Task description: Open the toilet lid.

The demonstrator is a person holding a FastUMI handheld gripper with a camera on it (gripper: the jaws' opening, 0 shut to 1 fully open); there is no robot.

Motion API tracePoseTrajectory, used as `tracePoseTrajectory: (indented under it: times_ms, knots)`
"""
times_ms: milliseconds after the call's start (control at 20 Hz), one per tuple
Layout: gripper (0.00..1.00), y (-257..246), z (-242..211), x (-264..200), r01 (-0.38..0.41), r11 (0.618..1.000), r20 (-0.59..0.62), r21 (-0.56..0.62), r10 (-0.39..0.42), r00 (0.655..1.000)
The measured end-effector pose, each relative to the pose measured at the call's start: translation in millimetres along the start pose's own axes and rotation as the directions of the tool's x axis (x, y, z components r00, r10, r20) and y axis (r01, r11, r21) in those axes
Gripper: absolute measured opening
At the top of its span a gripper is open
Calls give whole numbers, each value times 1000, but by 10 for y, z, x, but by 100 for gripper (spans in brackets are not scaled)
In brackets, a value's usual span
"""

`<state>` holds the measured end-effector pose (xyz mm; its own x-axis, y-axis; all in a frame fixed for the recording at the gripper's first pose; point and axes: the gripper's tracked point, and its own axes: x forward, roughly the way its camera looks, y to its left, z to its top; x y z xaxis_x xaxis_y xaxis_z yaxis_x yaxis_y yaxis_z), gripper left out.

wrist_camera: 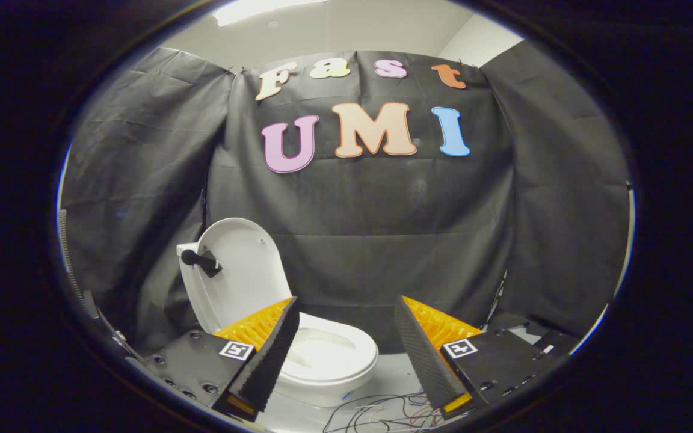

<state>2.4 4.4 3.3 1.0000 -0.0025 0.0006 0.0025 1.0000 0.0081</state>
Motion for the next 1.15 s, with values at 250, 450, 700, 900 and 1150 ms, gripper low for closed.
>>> tracePoseTrajectory:
  times_ms: [250, 450, 700, 900, 1150]
  knots:
    - [98, 8, 12, 10, 2, 1000, -1, 0, -2, 1000]
    - [98, 9, 9, 5, 3, 1000, -2, 0, -3, 1000]
    - [98, 15, 15, 4, 4, 1000, -2, 0, -4, 1000]
    - [98, 23, 24, 12, 4, 1000, -3, 0, -4, 1000]
    - [98, 23, 22, 5, 5, 1000, -3, 0, -5, 1000]
